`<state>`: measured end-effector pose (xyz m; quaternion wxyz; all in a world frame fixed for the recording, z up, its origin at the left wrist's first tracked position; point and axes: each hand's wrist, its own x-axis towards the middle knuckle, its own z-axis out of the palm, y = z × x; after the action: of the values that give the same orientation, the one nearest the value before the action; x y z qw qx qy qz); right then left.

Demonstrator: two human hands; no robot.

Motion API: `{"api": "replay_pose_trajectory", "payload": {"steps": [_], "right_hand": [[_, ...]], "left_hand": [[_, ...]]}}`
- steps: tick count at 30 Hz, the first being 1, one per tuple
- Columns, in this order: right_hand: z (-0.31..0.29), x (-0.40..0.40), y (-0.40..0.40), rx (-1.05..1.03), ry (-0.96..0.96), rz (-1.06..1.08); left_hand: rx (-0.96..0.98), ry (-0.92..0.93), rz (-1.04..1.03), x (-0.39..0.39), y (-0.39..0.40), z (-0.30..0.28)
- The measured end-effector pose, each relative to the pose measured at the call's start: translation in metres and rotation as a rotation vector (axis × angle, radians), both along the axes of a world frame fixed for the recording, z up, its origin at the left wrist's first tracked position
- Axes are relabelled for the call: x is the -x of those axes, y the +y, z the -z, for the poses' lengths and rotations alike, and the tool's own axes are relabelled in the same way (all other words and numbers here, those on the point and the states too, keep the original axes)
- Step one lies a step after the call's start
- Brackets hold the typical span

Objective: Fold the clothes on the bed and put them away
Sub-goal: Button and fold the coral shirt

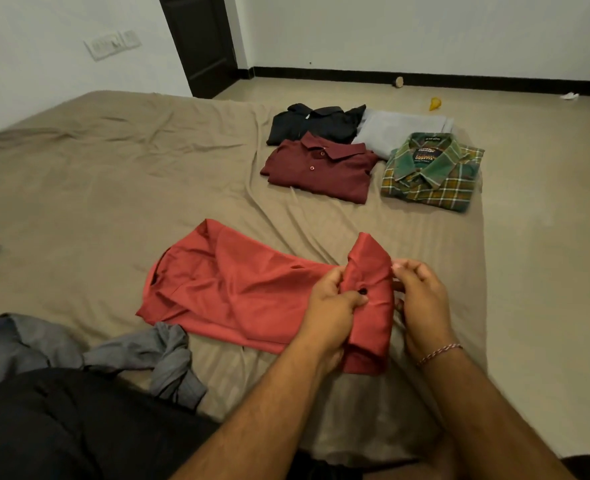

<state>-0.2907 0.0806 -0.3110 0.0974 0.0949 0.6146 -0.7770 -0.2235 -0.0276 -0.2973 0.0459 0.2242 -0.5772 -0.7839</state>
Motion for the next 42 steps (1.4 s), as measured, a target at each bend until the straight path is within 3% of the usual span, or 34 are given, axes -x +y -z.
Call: {"api": "replay_pose_trajectory", "payload": {"steps": [2, 4, 6, 9, 11, 13, 17, 20, 23, 26, 28, 32, 36, 38, 40, 42], "right_hand": [[0.012, 0.001, 0.002, -0.189, 0.049, -0.059], [0.023, -0.005, 0.002, -0.542, 0.176, -0.164], [0.025, -0.011, -0.004, -0.764, 0.246, -0.237], [0.019, -0.015, -0.013, -0.73, 0.139, -0.269], [0.016, -0.013, -0.018, -0.682, 0.073, -0.284], [0.017, -0.009, -0.019, -0.555, -0.01, -0.263], [0.006, -0.011, -0.023, -0.056, -0.22, -0.254], [0.001, -0.017, -0.023, 0.165, -0.26, -0.332], [-0.004, -0.023, -0.023, 0.203, -0.25, -0.442], [-0.007, -0.027, -0.033, 0.133, -0.199, -0.468], [-0.008, -0.033, -0.042, 0.065, -0.156, -0.493], [-0.01, -0.047, -0.07, 0.036, -0.15, -0.523], [-0.007, -0.063, -0.125, 0.041, -0.248, -0.533], [-0.002, -0.07, -0.156, 0.053, -0.308, -0.517], [0.002, -0.073, -0.183, 0.075, -0.357, -0.47], [0.0, -0.072, -0.201, 0.082, -0.375, -0.408]], "left_hand": [[0.176, -0.005, -0.056, -0.003, -0.017, 0.011], [0.371, -0.05, -0.128, -0.006, -0.044, 0.023], [0.558, -0.134, -0.155, -0.011, -0.067, 0.031], [0.876, -0.231, -0.209, -0.023, -0.074, 0.028], [1.166, -0.163, -0.233, -0.033, -0.061, 0.021], [1.287, -0.081, -0.111, -0.039, -0.043, 0.011], [1.33, -0.372, 0.186, -0.032, -0.023, 0.004], [1.213, -0.328, 0.141, -0.025, -0.03, -0.003], [1.102, -0.235, 0.184, -0.019, -0.061, -0.018], [0.831, -0.221, 0.226, -0.017, -0.123, -0.042], [0.646, -0.244, 0.159, -0.023, -0.176, -0.056], [0.542, -0.346, 0.072, -0.044, -0.257, -0.063], [0.668, -0.491, -0.036, -0.05, -0.298, -0.035], [0.882, -0.509, -0.057, -0.055, -0.3, -0.023], [1.263, -0.407, -0.121, -0.064, -0.293, -0.017], [1.367, -0.201, -0.171, -0.072, -0.28, -0.018]]}}
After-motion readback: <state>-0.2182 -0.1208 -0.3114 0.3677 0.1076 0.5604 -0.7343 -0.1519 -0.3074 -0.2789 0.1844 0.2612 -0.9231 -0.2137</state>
